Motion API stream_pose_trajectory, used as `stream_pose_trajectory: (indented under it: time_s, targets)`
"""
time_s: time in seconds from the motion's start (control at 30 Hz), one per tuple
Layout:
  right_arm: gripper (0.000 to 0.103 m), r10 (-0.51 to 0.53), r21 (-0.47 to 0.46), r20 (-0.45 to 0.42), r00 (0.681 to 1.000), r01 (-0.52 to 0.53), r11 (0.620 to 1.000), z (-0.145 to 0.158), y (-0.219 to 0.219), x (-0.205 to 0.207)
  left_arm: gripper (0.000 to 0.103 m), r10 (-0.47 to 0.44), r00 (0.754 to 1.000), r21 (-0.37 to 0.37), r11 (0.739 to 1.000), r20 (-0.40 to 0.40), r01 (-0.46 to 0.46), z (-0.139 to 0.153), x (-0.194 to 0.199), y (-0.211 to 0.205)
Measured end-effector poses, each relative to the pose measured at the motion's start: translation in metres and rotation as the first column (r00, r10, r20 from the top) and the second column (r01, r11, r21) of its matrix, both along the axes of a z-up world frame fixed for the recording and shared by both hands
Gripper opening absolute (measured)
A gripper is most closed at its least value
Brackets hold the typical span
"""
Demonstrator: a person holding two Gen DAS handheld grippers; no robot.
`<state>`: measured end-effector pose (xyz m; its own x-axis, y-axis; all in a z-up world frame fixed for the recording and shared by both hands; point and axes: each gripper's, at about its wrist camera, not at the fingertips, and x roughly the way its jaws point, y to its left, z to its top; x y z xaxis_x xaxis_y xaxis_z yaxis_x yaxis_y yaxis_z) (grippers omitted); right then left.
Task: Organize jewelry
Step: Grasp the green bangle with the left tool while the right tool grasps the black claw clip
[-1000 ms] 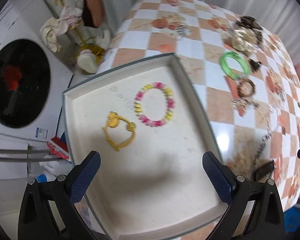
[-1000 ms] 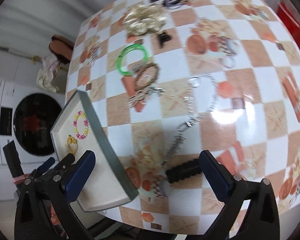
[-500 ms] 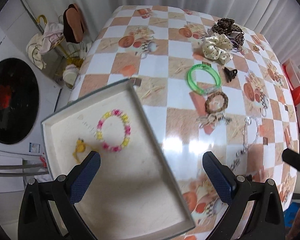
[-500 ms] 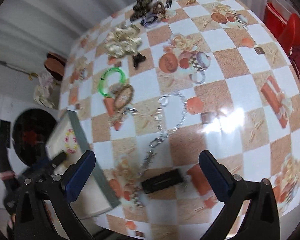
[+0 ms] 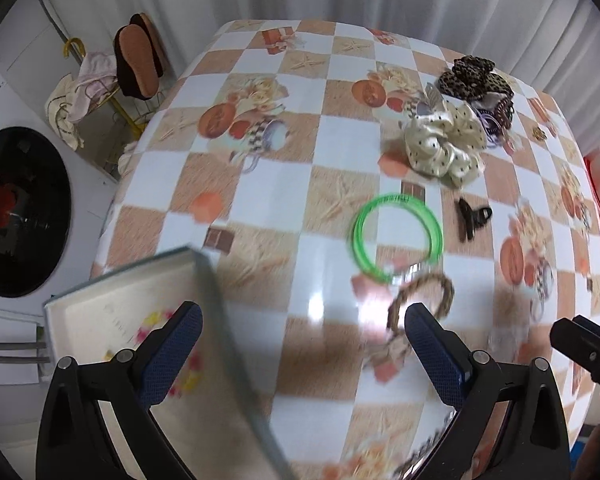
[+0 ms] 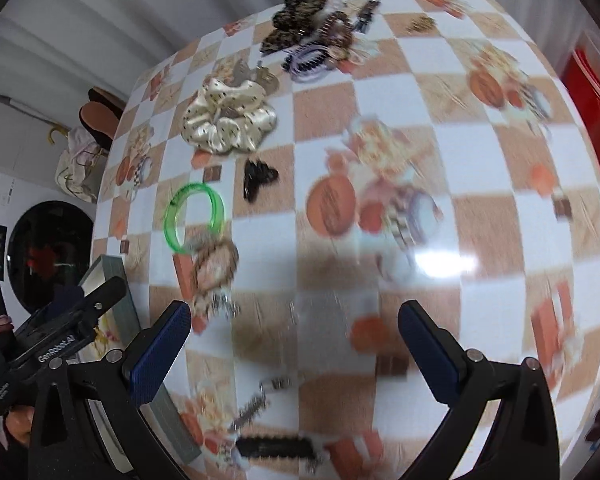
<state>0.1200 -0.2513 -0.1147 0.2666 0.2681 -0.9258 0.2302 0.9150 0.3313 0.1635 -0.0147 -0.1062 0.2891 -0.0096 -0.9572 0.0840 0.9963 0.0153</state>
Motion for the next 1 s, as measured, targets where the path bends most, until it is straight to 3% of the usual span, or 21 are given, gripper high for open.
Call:
stream_pose_trajectory:
  time_s: [0.07, 0.1, 0.17, 0.23, 0.33, 0.47, 0.57, 0.73, 0.83, 0.97, 1.0]
  targets:
    - [0.103, 0.021, -0.019, 0.003, 1.0, -0.021, 1.0, -0.004, 0.003, 0.015, 0.093, 0.015, 1.0, 0.003, 1.0, -0.005, -0.015, -0.008, 0.01, -0.005]
    - [0.102, 0.032, -0.022, 0.006, 0.999, -0.032, 0.999, -0.006, 0.006, 0.022, 0.093, 0.02, 1.0, 0.003, 1.0, -0.013, -0.02, -0.013, 0.015, -0.007]
    - [0.095, 0.05, -0.032, 0.014, 0.999, -0.05, 0.998, -0.01, 0.012, 0.036, 0.091, 0.03, 0.999, -0.004, 1.0, -0.018, -0.03, -0.022, 0.023, -0.011]
    - [0.087, 0.065, -0.057, 0.01, 0.998, -0.064, 0.996, -0.015, 0.018, 0.049, 0.083, 0.026, 0.999, -0.004, 1.0, -0.02, -0.026, -0.028, 0.029, -0.015]
    - [0.074, 0.071, -0.073, 0.003, 0.997, -0.07, 0.995, -0.023, 0.022, 0.064, 0.083, 0.015, 1.0, -0.009, 1.0, -0.026, -0.015, -0.036, 0.035, -0.02]
    - [0.072, 0.077, -0.083, -0.001, 0.997, -0.077, 0.994, -0.034, 0.023, 0.078, 0.082, -0.009, 1.0, -0.01, 1.0, -0.021, 0.009, -0.044, 0.043, -0.028]
    - [0.072, 0.096, -0.083, 0.0, 0.995, -0.096, 0.992, -0.04, 0.026, 0.086, 0.069, -0.011, 0.999, -0.009, 1.0, -0.038, 0.011, -0.052, 0.049, -0.03]
    - [0.068, 0.13, -0.107, 0.009, 0.991, -0.128, 0.986, -0.045, 0.034, 0.096, 0.069, -0.006, 0.999, 0.001, 1.0, -0.043, 0.006, -0.061, 0.054, -0.032]
    - [0.056, 0.147, -0.119, -0.003, 0.989, -0.146, 0.982, -0.052, 0.039, 0.1, 0.061, -0.024, 0.999, 0.004, 1.0, -0.032, 0.025, -0.061, 0.053, -0.035]
    - [0.042, 0.164, -0.168, 0.001, 0.986, -0.162, 0.972, -0.052, 0.046, 0.103, 0.037, -0.055, 0.998, -0.014, 0.998, -0.027, 0.055, -0.058, 0.052, -0.045]
    - [0.034, 0.167, -0.179, 0.0, 0.986, -0.164, 0.97, -0.052, 0.047, 0.103, 0.029, -0.061, 0.998, -0.015, 0.998, -0.027, 0.061, -0.058, 0.052, -0.047]
